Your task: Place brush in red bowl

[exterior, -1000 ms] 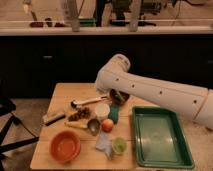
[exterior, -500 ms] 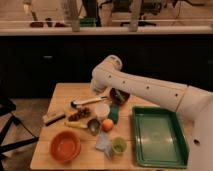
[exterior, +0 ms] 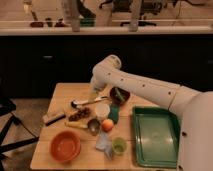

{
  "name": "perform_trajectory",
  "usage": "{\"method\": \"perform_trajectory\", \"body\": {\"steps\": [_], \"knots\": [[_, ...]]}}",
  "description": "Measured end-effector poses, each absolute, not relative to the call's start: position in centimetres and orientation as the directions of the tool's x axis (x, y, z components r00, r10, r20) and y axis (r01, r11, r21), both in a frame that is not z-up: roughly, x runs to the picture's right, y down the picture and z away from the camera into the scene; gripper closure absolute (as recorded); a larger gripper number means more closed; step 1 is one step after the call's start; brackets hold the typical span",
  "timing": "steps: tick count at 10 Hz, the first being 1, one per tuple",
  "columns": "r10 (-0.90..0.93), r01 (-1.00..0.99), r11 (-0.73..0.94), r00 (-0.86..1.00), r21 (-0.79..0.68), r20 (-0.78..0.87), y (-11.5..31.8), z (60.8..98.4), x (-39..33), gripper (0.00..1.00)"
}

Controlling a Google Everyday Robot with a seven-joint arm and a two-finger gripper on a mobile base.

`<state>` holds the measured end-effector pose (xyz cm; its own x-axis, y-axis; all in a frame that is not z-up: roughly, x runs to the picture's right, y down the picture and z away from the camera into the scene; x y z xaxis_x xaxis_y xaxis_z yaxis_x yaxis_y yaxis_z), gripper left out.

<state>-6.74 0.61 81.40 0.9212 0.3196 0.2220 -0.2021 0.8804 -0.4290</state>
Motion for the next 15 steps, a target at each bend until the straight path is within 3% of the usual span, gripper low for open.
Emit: {"method": "perform_trajectory", "body": {"steps": [9,15], "knots": [[0.211,-0.064,0.896,0.932,-0.439,0.294,1.4,86.8,-8.1,0.20],[0.121,0.031,0.874,0.953,-0.484,0.279,4.0,93.6,-7.0,0.20]]}}
